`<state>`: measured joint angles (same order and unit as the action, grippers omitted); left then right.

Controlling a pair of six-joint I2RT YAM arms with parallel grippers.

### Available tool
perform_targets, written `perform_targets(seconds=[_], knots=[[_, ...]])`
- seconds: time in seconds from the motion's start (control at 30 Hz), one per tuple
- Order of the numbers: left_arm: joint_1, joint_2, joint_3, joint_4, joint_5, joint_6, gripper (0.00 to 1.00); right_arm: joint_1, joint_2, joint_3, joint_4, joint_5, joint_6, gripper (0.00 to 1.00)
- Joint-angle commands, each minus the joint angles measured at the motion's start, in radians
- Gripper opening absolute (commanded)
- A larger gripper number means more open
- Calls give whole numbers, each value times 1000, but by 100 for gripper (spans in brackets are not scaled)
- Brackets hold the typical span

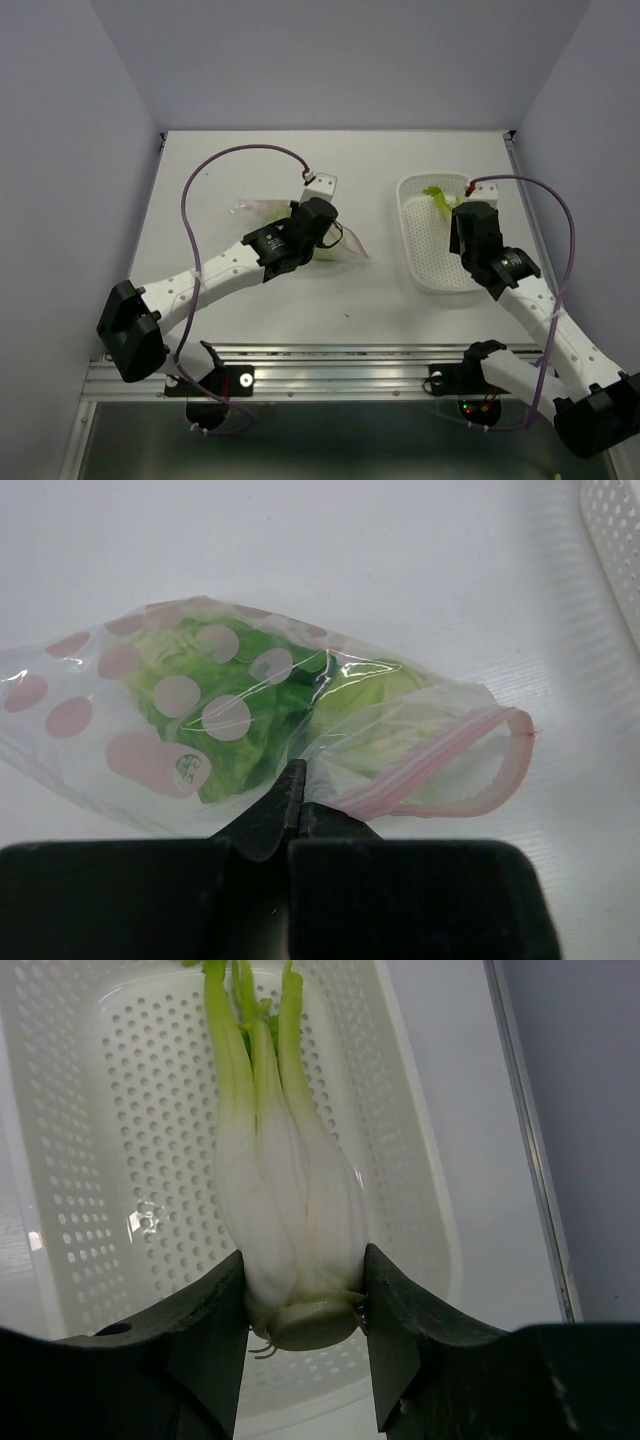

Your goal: Open the zip-top bag and remove the fake food

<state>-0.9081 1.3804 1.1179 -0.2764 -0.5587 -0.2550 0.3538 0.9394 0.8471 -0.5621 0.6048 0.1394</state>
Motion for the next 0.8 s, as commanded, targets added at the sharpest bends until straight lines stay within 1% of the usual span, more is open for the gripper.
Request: perform_targets(seconds=[0.0,0.1,0.13,0.17,0.27,0.3,0.33,0.37,0.47,0.5,0.53,0.6,0.63,0.67,0.7,0.77], knots=[[2,-49,-18,63,-3,13,0,-7,-53,-32,96,-71,-31,10],[2,-61,-27,68,-3,17,0,-7,-53,-46,97,-85,-12,15],[2,-69,-35,78,3,22,0,-7,-50,-51,97,-86,0,19],[2,-72,-38,82,5,22,0,-7,-48,-54,97,-89,3,20],[2,-80,-46,83,10,23,0,-16,-45,-65,96,-83,23,27],[2,-81,-47,83,8,23,0,-16,-45,-71,96,-79,29,32],[0,-83,-49,83,9,25,0,-16,-47,-75,96,-79,38,40],[0,-83,-50,83,6,22,0,-16,-53,-80,96,-79,43,43],[0,-80,-47,83,6,25,0,-16,-63,-80,76,-73,69,57],[0,-78,-46,83,8,26,0,-16,-65,-77,65,-68,80,64],[0,-77,-46,83,9,28,0,-16,-70,-71,48,-60,97,65],[-2,-73,-43,83,13,28,0,-16,-79,-62,27,-48,107,71],[-2,-72,-43,82,13,26,0,-16,-80,-57,5,-42,115,72],[-2,-70,-41,82,14,26,0,-16,-82,-48,-2,-33,121,74],[-2,-69,-40,82,16,26,0,-16,-86,-49,-4,-31,123,79],[-2,-66,-35,75,14,23,0,-16,-88,-48,-2,-34,123,80]])
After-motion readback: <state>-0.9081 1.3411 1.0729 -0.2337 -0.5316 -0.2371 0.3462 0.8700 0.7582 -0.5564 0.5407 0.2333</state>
